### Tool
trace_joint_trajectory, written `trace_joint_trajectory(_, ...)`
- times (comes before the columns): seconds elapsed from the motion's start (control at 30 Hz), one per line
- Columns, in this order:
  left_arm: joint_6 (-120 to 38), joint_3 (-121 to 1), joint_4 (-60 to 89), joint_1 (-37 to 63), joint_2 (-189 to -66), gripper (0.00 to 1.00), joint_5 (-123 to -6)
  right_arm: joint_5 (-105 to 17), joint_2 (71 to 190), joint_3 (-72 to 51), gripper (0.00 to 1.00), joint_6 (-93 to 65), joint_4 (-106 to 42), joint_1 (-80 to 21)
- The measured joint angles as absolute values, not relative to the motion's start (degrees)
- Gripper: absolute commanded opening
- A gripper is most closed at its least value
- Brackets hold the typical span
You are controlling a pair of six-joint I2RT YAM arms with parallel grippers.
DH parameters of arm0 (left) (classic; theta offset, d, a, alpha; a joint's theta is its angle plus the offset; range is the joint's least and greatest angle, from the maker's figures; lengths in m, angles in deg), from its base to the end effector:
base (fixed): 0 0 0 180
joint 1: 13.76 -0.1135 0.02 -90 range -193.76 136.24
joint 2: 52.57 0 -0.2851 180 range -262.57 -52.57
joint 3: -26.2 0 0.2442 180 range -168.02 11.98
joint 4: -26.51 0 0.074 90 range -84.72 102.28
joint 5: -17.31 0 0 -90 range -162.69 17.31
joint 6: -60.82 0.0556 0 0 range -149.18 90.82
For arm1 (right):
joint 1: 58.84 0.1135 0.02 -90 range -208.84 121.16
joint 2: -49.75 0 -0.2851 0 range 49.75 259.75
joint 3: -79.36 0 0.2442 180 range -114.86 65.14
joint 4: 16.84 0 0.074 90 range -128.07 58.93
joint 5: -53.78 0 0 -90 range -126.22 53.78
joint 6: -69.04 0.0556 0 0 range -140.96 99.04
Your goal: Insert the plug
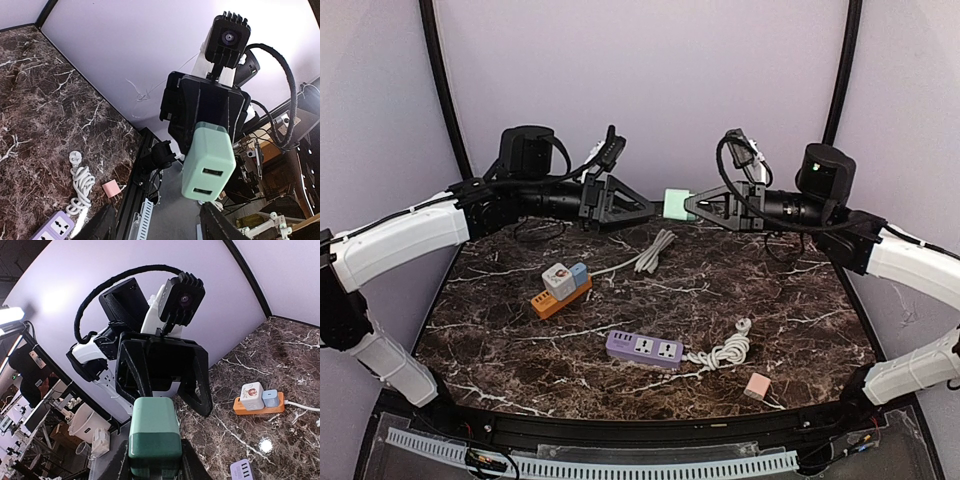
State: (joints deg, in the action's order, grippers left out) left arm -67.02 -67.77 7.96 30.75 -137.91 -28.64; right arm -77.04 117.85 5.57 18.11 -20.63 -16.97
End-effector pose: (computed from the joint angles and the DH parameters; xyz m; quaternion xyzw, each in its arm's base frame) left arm 0.2229 -0.2733 0.4147 0.2821 0.6945 -0.6087 0.2599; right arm 0.1788 0.2091 0.4061 -0.2665 0.6453 0.6217 0.3551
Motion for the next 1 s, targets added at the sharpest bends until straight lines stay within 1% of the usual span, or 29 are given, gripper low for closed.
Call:
trace_joint_trajectory(0.27,-70.0,-67.8,12.9,30.7,-138.5,0.55,-24.0,-78.9,118.9,5.6,0.00,19.7,-19.5,-17.0)
trace_joint_trajectory(0.5,-71.0,-67.8,16.5,30.7,-138.5,0.53,-22.7,-80.9,121.6,5.5,0.00,20.8,-19.5,-17.0)
trace_joint_trajectory(0.73,-71.0,-67.8,16.8,30.7,-138.5,0.51,-22.3,-82.8,121.8,5.5,0.00,21.6,-17.3,-17.0)
trace_joint_trajectory(1.0,-71.9,-67.7,19.1,31.0,-139.0,0.45,-22.2,-82.9,122.0,5.5,0.00,21.7,-16.2,-17.0)
